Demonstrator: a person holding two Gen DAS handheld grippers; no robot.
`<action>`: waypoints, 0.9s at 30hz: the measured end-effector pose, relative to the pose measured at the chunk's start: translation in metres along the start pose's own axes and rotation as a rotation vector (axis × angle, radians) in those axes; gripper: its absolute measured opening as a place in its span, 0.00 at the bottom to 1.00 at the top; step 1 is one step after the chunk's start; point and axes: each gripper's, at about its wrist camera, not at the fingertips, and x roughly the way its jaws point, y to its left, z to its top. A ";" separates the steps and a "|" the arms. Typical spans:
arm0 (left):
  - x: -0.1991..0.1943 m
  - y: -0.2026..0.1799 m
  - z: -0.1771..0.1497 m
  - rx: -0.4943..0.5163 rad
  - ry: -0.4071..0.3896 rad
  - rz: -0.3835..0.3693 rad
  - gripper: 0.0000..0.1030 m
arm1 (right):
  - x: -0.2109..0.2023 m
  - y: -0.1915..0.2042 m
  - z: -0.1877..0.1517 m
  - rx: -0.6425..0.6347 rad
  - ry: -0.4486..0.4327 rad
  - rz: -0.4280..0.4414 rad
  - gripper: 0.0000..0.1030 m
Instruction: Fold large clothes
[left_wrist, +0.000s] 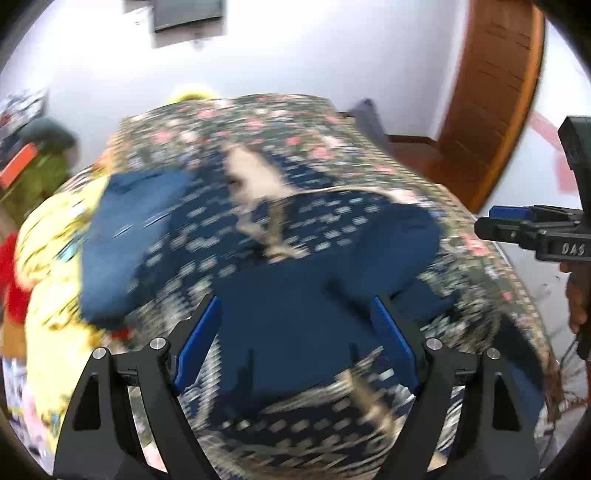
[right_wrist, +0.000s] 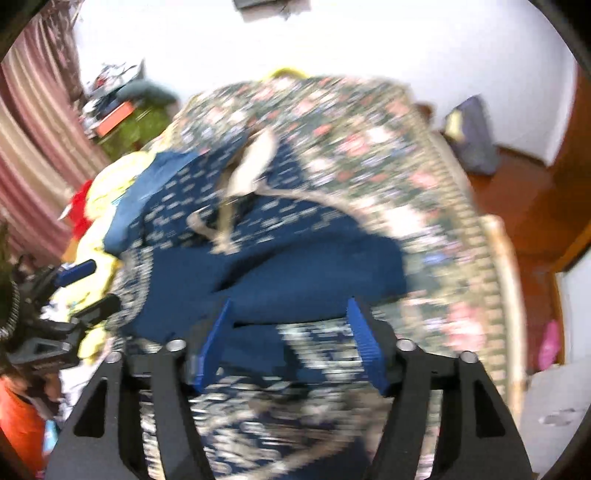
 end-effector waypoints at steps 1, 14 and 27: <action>0.007 -0.012 0.009 0.021 0.011 -0.027 0.80 | -0.002 -0.008 -0.002 0.005 -0.012 -0.032 0.66; 0.130 -0.127 0.049 0.271 0.222 -0.134 0.67 | 0.036 -0.080 -0.049 0.157 0.106 -0.068 0.67; 0.128 -0.104 0.081 0.169 0.131 -0.102 0.06 | 0.075 -0.056 -0.053 0.027 0.163 -0.035 0.67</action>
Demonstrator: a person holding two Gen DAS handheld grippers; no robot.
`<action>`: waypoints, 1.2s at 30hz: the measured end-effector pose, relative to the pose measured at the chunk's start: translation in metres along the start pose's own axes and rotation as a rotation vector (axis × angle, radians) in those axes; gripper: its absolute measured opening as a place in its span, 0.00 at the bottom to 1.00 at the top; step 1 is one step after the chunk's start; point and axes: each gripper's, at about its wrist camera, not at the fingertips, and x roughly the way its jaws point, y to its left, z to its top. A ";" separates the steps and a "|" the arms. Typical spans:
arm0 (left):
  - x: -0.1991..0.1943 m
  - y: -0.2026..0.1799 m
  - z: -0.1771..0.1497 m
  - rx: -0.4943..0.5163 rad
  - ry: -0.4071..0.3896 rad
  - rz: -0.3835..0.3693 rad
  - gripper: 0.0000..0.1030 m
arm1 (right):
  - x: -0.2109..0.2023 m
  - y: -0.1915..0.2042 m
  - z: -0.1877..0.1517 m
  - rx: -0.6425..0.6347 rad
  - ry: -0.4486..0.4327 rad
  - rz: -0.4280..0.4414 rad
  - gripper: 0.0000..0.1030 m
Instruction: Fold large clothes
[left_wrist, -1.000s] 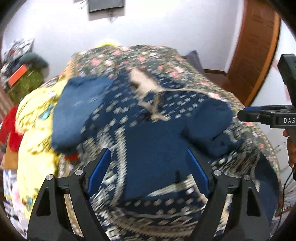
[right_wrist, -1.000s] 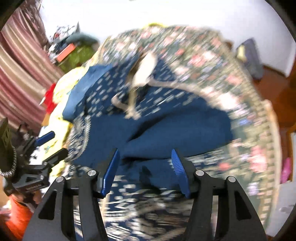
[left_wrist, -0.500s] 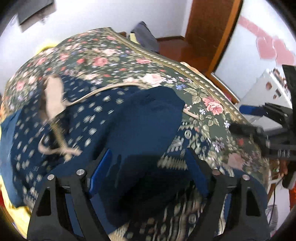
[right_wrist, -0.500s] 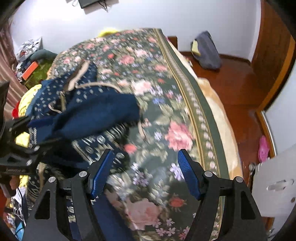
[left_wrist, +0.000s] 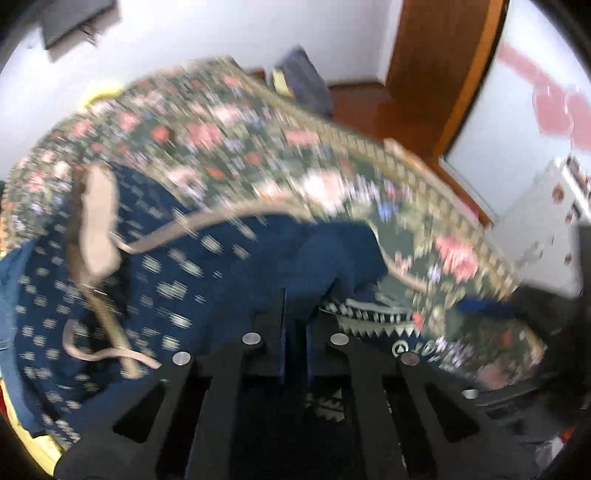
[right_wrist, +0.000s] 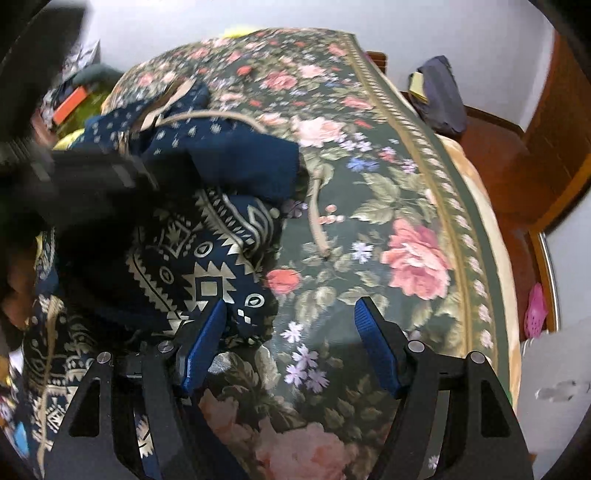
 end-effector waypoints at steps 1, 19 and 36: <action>-0.016 0.007 0.003 -0.015 -0.036 0.002 0.06 | 0.002 0.000 0.000 0.000 0.005 0.003 0.66; -0.109 0.158 -0.177 -0.455 -0.053 0.078 0.06 | 0.007 0.014 0.004 -0.045 0.044 -0.044 0.66; -0.114 0.206 -0.279 -0.727 -0.088 0.065 0.49 | 0.006 0.019 -0.002 -0.029 0.047 -0.074 0.67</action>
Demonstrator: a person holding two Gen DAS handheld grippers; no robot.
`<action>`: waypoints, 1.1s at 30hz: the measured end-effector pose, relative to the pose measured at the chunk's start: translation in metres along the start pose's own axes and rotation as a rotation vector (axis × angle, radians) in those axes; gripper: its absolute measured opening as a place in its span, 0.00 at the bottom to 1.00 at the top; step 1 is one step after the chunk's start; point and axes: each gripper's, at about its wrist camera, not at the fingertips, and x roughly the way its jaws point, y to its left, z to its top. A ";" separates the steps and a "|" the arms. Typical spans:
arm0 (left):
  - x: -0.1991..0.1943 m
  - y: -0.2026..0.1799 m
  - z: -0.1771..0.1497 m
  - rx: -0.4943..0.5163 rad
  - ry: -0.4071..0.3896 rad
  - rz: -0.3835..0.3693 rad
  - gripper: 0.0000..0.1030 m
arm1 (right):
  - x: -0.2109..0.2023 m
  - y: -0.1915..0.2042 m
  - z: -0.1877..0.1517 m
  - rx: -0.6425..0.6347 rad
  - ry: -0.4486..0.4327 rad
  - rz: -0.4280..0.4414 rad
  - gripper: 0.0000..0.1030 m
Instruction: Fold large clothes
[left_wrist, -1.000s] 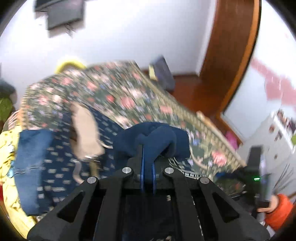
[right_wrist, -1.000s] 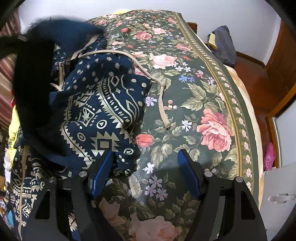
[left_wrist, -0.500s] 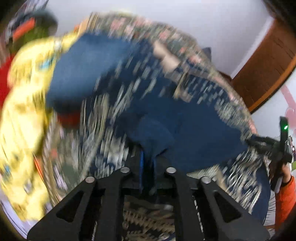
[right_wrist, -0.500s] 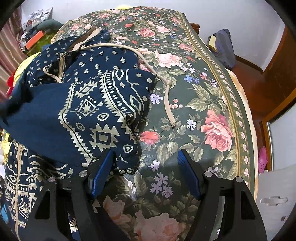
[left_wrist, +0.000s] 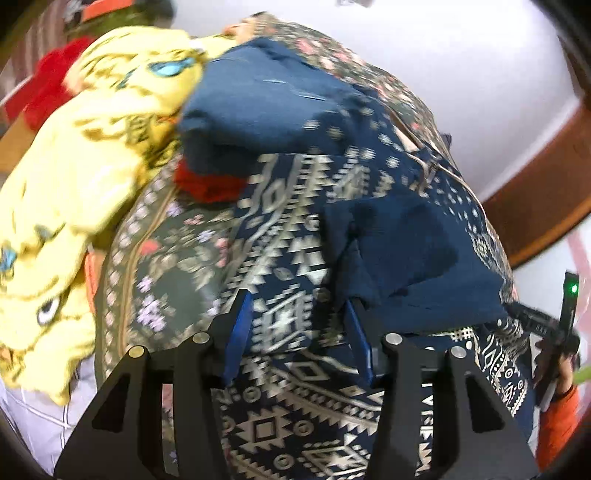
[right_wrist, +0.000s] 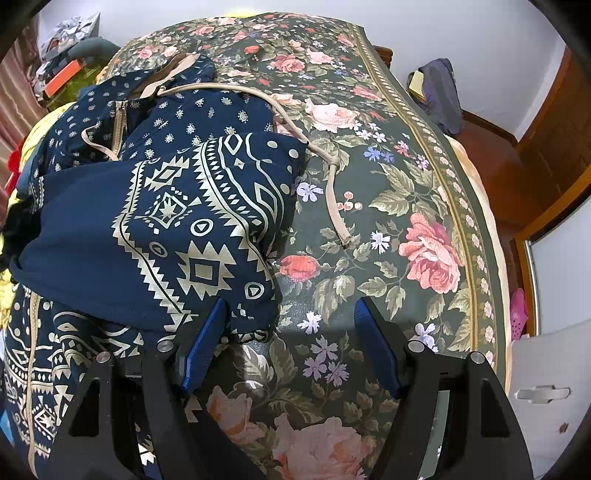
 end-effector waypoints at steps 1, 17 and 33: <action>-0.002 0.008 -0.001 -0.014 0.000 0.010 0.49 | 0.000 -0.001 0.000 0.004 0.002 0.003 0.67; -0.033 0.007 -0.001 0.107 -0.049 0.219 0.48 | -0.011 0.007 0.005 -0.036 0.000 -0.048 0.68; -0.058 -0.110 0.087 0.404 -0.236 0.163 0.61 | -0.084 0.048 0.070 -0.130 -0.235 0.013 0.68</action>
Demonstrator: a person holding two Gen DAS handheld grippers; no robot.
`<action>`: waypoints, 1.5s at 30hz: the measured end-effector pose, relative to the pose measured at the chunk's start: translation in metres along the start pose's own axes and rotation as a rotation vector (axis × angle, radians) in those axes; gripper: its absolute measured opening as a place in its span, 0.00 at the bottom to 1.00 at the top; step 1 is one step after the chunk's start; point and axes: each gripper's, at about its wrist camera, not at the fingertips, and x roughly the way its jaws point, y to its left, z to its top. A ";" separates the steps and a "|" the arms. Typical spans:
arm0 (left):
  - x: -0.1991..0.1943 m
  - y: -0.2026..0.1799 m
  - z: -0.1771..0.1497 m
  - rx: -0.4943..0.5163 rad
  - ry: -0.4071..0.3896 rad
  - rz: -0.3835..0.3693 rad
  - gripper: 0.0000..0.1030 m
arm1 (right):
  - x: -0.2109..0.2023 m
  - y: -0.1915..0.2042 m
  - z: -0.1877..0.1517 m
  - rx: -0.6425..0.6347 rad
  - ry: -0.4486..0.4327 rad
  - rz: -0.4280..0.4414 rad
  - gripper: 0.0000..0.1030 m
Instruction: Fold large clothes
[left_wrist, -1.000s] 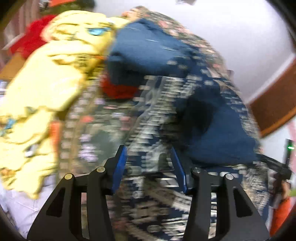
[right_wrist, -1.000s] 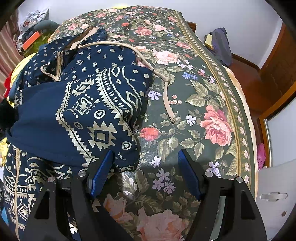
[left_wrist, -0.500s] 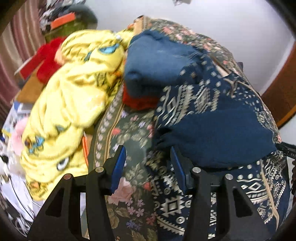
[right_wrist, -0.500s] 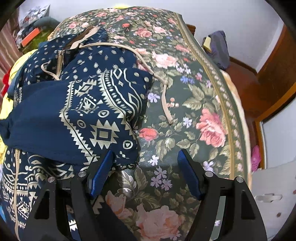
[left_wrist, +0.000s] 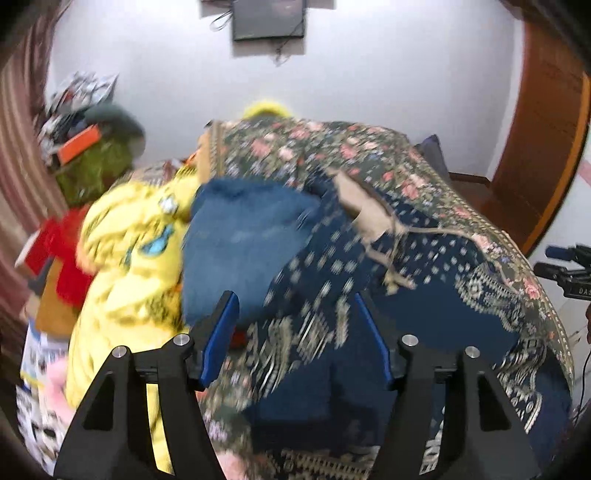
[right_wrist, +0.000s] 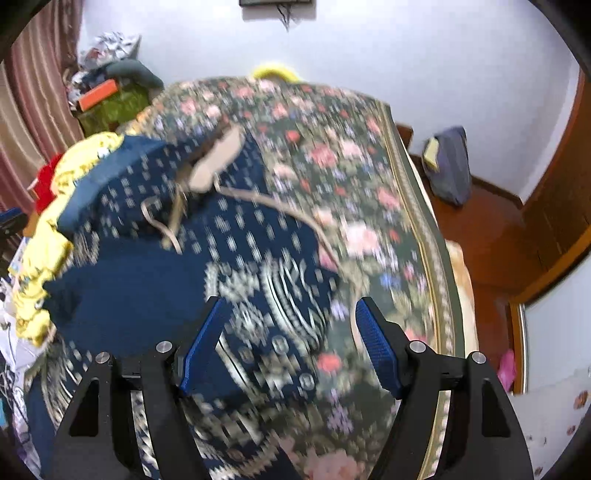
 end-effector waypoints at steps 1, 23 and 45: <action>0.003 -0.006 0.009 0.017 -0.007 -0.004 0.62 | -0.001 0.003 0.008 -0.005 -0.019 0.004 0.68; 0.196 -0.022 0.101 0.032 0.179 -0.091 0.69 | 0.178 0.032 0.105 0.084 0.169 0.136 0.68; 0.233 -0.001 0.118 -0.046 0.196 -0.082 0.03 | 0.214 0.023 0.141 0.044 0.166 0.141 0.08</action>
